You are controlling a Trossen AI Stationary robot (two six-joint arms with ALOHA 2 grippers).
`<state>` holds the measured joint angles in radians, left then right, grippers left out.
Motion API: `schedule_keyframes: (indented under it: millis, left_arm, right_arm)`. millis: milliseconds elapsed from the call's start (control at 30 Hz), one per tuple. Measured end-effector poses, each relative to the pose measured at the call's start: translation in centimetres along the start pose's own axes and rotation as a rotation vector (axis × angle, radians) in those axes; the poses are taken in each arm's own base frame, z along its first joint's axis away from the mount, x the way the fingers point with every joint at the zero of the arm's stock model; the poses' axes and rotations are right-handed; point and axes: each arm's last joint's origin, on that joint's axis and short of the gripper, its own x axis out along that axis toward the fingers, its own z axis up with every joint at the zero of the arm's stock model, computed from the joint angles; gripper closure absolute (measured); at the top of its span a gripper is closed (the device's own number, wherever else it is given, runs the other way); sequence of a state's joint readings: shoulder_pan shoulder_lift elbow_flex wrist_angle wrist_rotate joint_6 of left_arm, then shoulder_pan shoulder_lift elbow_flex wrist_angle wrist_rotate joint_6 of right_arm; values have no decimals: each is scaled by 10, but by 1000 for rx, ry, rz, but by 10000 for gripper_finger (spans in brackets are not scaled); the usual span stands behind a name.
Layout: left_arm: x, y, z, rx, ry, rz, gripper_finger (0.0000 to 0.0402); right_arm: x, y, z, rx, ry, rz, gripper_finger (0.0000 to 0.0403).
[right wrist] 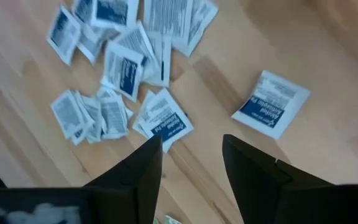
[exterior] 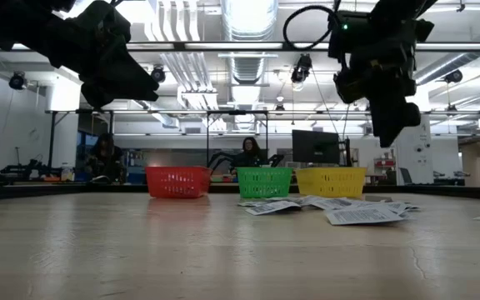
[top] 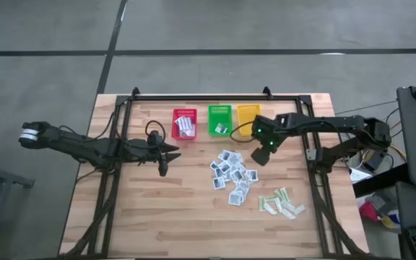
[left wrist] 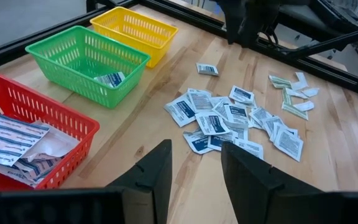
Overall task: Pick & Place First Aid Supplies
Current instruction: Put the alcohol pad into the green basket
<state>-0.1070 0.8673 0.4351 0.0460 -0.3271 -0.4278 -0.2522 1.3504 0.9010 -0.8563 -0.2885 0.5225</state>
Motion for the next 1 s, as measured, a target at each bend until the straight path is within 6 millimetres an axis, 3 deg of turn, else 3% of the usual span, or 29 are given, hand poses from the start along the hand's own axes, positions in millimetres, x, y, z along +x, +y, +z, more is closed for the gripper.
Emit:
schedule_keyframes:
  millis: [467,733,1000]
  left_arm:
    - [0,0,0,0,0,0,268]
    - [0,0,0,1,0,0,268]
    - [0,0,0,2,1,0,268]
  right_arm:
    - [36,7,24,-14,92,-111,264]
    - [63,-2,29,-1,167,-216,278]
    - [76,-7,30,-17,186,-284,290]
